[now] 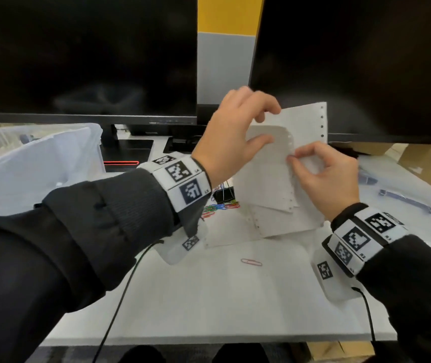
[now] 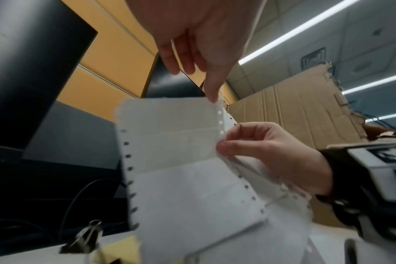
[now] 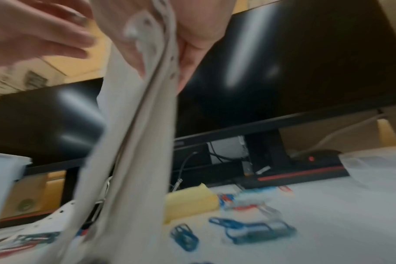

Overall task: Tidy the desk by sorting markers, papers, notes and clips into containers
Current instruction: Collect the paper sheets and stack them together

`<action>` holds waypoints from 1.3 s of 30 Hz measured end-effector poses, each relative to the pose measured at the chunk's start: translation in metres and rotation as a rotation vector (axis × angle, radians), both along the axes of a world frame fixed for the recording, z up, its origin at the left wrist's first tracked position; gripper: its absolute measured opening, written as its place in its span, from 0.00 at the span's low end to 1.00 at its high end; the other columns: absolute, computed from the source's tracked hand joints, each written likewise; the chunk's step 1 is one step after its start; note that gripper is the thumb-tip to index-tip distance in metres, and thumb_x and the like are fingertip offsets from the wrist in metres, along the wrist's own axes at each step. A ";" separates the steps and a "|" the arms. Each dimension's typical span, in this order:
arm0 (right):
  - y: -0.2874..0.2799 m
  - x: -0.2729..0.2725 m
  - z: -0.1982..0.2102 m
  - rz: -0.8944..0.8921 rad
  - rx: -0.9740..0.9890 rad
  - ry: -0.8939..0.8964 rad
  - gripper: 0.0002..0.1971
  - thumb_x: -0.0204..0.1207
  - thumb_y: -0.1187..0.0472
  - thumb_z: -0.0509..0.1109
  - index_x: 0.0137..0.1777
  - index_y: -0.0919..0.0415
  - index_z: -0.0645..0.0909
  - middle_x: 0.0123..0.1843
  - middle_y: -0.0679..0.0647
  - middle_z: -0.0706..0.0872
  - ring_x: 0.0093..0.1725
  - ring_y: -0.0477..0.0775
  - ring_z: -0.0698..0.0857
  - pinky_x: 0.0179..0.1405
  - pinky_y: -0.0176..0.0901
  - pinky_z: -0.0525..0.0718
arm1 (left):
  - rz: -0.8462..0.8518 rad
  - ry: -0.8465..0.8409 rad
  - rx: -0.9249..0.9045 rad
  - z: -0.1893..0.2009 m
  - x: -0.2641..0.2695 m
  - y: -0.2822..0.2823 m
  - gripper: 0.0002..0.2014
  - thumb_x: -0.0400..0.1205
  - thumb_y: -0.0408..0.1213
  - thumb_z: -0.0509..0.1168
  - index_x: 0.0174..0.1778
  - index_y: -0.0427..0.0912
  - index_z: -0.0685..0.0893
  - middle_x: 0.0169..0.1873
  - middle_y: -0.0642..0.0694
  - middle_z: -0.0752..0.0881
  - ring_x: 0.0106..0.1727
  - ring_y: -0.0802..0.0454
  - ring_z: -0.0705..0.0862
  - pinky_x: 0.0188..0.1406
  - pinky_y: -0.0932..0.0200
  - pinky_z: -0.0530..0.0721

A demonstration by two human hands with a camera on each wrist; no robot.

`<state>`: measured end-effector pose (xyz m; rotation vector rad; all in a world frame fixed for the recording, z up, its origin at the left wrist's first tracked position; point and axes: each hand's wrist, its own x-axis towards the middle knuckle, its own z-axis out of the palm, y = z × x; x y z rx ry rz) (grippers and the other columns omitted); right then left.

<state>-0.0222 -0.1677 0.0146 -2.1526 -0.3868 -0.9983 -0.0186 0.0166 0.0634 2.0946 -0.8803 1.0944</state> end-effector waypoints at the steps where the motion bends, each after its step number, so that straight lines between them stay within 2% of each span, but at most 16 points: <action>1: -0.002 0.001 0.000 -0.046 0.037 0.007 0.04 0.73 0.63 0.72 0.44 0.64 0.85 0.40 0.45 0.83 0.38 0.26 0.80 0.44 0.11 0.70 | 0.005 -0.017 0.011 -0.005 -0.002 0.004 0.11 0.72 0.36 0.72 0.48 0.39 0.84 0.39 0.52 0.76 0.42 0.59 0.71 0.48 0.76 0.68; 3: -0.004 0.002 0.001 -0.106 0.100 0.020 0.04 0.74 0.64 0.71 0.45 0.64 0.84 0.40 0.47 0.83 0.35 0.30 0.79 0.41 0.10 0.69 | -0.049 0.117 0.140 -0.017 -0.007 0.014 0.06 0.74 0.36 0.71 0.43 0.40 0.84 0.37 0.49 0.81 0.40 0.57 0.75 0.45 0.74 0.74; 4: -0.003 0.002 0.001 -0.120 0.121 0.017 0.03 0.74 0.64 0.71 0.45 0.63 0.84 0.40 0.48 0.82 0.34 0.29 0.79 0.40 0.10 0.69 | -0.072 0.288 0.290 -0.024 -0.011 0.018 0.06 0.75 0.38 0.71 0.43 0.42 0.84 0.38 0.48 0.84 0.40 0.56 0.79 0.44 0.69 0.78; 5: -0.002 0.002 0.001 -0.130 0.131 0.011 0.03 0.74 0.63 0.71 0.44 0.63 0.83 0.40 0.48 0.82 0.34 0.28 0.79 0.39 0.10 0.69 | -0.055 0.482 0.488 -0.031 -0.014 0.020 0.08 0.75 0.42 0.71 0.46 0.44 0.84 0.41 0.48 0.86 0.42 0.55 0.81 0.47 0.61 0.82; 7: 0.001 0.003 0.001 -0.147 0.137 0.009 0.03 0.74 0.63 0.70 0.44 0.62 0.82 0.39 0.48 0.82 0.33 0.29 0.78 0.38 0.11 0.69 | 0.039 0.756 0.827 -0.047 -0.016 0.022 0.17 0.74 0.53 0.70 0.54 0.47 0.84 0.51 0.50 0.85 0.50 0.54 0.82 0.51 0.57 0.82; 9: 0.003 0.003 -0.001 -0.172 0.159 0.021 0.03 0.73 0.63 0.70 0.44 0.63 0.82 0.39 0.48 0.81 0.33 0.31 0.75 0.39 0.10 0.67 | 0.139 0.863 0.941 -0.060 -0.017 0.022 0.27 0.71 0.59 0.69 0.61 0.46 0.82 0.57 0.50 0.82 0.57 0.51 0.81 0.56 0.54 0.82; 12: 0.003 0.003 -0.013 -0.200 0.243 0.038 0.04 0.73 0.63 0.70 0.43 0.64 0.80 0.36 0.47 0.80 0.33 0.32 0.75 0.38 0.11 0.68 | 0.205 0.898 0.949 -0.071 -0.020 0.018 0.29 0.72 0.60 0.67 0.60 0.41 0.81 0.51 0.45 0.81 0.52 0.46 0.82 0.53 0.49 0.85; 16: -0.005 0.003 -0.026 -0.247 0.360 0.089 0.04 0.73 0.64 0.69 0.44 0.64 0.79 0.34 0.44 0.77 0.31 0.29 0.77 0.31 0.12 0.69 | 0.252 0.900 0.961 -0.071 -0.022 0.009 0.23 0.73 0.51 0.69 0.55 0.36 0.81 0.44 0.44 0.75 0.45 0.46 0.78 0.40 0.56 0.80; 21: -0.014 0.003 -0.008 -0.238 0.229 0.008 0.03 0.73 0.63 0.69 0.42 0.60 0.77 0.38 0.51 0.79 0.32 0.37 0.74 0.34 0.16 0.70 | 0.255 0.860 0.970 -0.069 -0.018 0.008 0.17 0.73 0.39 0.69 0.55 0.35 0.84 0.50 0.39 0.84 0.46 0.43 0.83 0.41 0.55 0.83; 23: -0.014 0.003 -0.001 -0.236 0.096 -0.041 0.04 0.72 0.63 0.69 0.41 0.59 0.76 0.37 0.50 0.78 0.32 0.45 0.74 0.36 0.24 0.70 | 0.248 0.815 0.973 -0.070 -0.017 0.009 0.13 0.74 0.34 0.65 0.52 0.34 0.85 0.49 0.38 0.85 0.47 0.42 0.85 0.42 0.56 0.84; 25: -0.012 0.004 0.002 -0.244 -0.065 -0.068 0.04 0.71 0.63 0.70 0.40 0.63 0.78 0.37 0.49 0.78 0.35 0.49 0.76 0.37 0.36 0.71 | 0.248 0.774 0.926 -0.068 -0.016 0.011 0.11 0.75 0.30 0.61 0.51 0.35 0.83 0.43 0.39 0.82 0.45 0.41 0.83 0.40 0.56 0.82; 28: -0.007 0.004 -0.003 -0.236 -0.195 -0.075 0.05 0.70 0.63 0.70 0.39 0.64 0.78 0.35 0.52 0.80 0.33 0.52 0.76 0.33 0.42 0.73 | 0.221 0.742 0.713 -0.052 -0.015 0.019 0.05 0.75 0.32 0.63 0.45 0.44 0.81 0.35 0.49 0.76 0.42 0.45 0.80 0.37 0.60 0.75; 31: -0.001 0.002 -0.007 -0.184 -0.269 -0.076 0.05 0.71 0.64 0.70 0.40 0.64 0.77 0.33 0.56 0.82 0.29 0.55 0.78 0.29 0.44 0.77 | 0.184 0.705 0.442 -0.024 -0.015 0.033 0.06 0.73 0.35 0.69 0.44 0.48 0.86 0.34 0.55 0.81 0.42 0.55 0.79 0.40 0.66 0.74; 34: 0.006 0.000 -0.009 -0.134 -0.343 -0.106 0.05 0.72 0.66 0.70 0.39 0.64 0.76 0.29 0.56 0.81 0.24 0.53 0.76 0.23 0.42 0.77 | 0.109 0.736 0.109 0.001 -0.015 0.047 0.05 0.73 0.39 0.73 0.44 0.49 0.88 0.34 0.57 0.85 0.37 0.62 0.81 0.34 0.76 0.76; 37: 0.008 0.000 -0.010 -0.086 -0.278 -0.104 0.04 0.73 0.67 0.69 0.41 0.66 0.76 0.29 0.52 0.77 0.21 0.46 0.70 0.24 0.31 0.71 | -0.026 0.832 -0.266 0.011 -0.010 0.056 0.10 0.70 0.42 0.76 0.45 0.45 0.89 0.39 0.50 0.90 0.41 0.57 0.89 0.41 0.63 0.88; 39: 0.008 0.000 -0.012 -0.043 -0.176 -0.087 0.04 0.75 0.67 0.69 0.44 0.67 0.76 0.30 0.47 0.75 0.21 0.36 0.69 0.25 0.22 0.68 | -0.071 0.927 -0.402 0.007 -0.004 0.056 0.14 0.69 0.42 0.77 0.49 0.44 0.89 0.42 0.47 0.91 0.43 0.52 0.91 0.43 0.57 0.90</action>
